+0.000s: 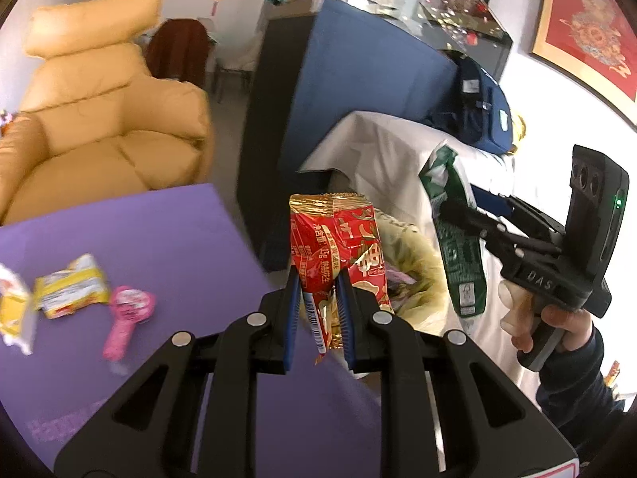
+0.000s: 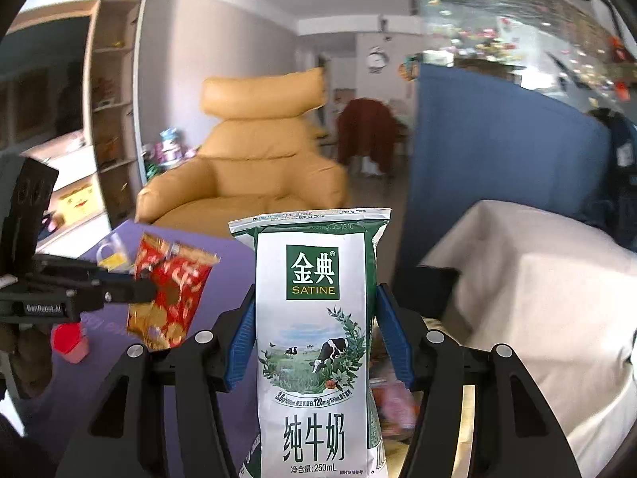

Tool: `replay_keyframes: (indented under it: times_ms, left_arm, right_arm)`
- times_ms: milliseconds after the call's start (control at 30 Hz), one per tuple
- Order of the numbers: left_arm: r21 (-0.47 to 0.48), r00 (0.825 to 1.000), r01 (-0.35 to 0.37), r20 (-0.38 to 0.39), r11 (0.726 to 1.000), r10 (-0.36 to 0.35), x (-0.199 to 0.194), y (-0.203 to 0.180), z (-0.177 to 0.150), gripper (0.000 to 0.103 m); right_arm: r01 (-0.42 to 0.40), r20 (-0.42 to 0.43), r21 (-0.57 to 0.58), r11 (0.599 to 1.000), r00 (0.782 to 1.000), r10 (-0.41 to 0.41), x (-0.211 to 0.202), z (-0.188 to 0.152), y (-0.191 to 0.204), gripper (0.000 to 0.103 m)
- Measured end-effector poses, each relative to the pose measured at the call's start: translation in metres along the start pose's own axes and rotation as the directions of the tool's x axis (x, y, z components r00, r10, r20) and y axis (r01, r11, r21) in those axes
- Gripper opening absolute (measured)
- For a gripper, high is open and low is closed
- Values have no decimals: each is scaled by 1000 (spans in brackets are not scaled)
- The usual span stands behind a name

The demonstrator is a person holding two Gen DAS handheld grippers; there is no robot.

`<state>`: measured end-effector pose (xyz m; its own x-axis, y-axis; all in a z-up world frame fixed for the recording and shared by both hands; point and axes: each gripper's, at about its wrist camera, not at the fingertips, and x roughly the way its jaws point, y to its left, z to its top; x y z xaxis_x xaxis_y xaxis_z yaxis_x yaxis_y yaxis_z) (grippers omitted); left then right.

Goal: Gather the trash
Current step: 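Carry the chip bag and carton to the bin and open both grippers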

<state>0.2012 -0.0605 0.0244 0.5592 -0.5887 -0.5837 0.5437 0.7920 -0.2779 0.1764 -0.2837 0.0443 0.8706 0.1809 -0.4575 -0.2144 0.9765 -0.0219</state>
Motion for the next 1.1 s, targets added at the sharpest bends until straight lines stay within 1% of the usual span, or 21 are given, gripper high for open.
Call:
replay_keyframes:
  times_ms: [67,133,200,267,333,400,433,467,533,567,700,800,867,967,1033,1100]
  left_arm:
    - [-13,999,32,-15,999,-32,15,-3,4,17]
    - [-40,996,76,-47,996,-78,36,-7,8,17]
    - [-61,989,116,-86,991,-121,58,-12,10,17]
    - [-75,982,137,-121,988,-145,82,-19,13,17]
    - [-84,978,150,-134,985,-160,101,-24,15,17]
    - [-96,975,170,-126,981,-181,118,-29,17,18]
    - [-100,973,182,-126,978,-194,123,-30,17,21]
    - [-106,969,194,-135,975,-208,131,-30,16,31]
    - [-134,963,207,-148,969,-226,143,-27,15,44]
    - [-145,962,205,-151,968,-227,145,-25,15,45]
    - [-168,967,173,-156,970,-200,137,-15,11,47]
    - [-180,975,125,-160,976,-154,120,-2,5,47]
    - [-194,978,98,-162,976,-130,107,8,-2,47]
    - [-227,981,78,-158,971,-116,91,22,-10,47]
    - [-233,983,62,-154,970,-100,84,28,-13,47]
    - [-238,986,49,-142,970,-84,74,34,-14,47]
  right_arm:
    - [15,5,17,1000,1000,-15,-1,0,-15,54]
    - [51,18,23,998,999,-51,-3,-2,-27,54]
    - [80,33,39,996,996,-81,-3,-1,-39,54]
    - [92,44,63,994,995,-95,-3,1,-53,54]
    - [110,41,73,991,993,-113,-1,1,-63,54]
    - [124,35,82,989,991,-128,1,0,-70,54]
    - [129,31,87,988,991,-132,3,-1,-72,54]
    - [132,29,92,987,990,-135,4,-1,-74,54]
    - [137,29,100,985,990,-141,7,-3,-77,54]
    - [134,33,104,985,990,-138,8,-4,-77,54]
    - [116,85,109,987,988,-126,13,-4,-73,54]
    - [109,121,121,987,985,-124,21,-4,-67,54]
    - [109,128,120,987,984,-125,31,-6,-64,54]
    - [130,77,79,988,988,-137,57,-12,-57,54]
    - [125,17,65,990,992,-126,80,-20,-54,54]
    - [129,-44,59,990,991,-126,98,-29,-53,54]
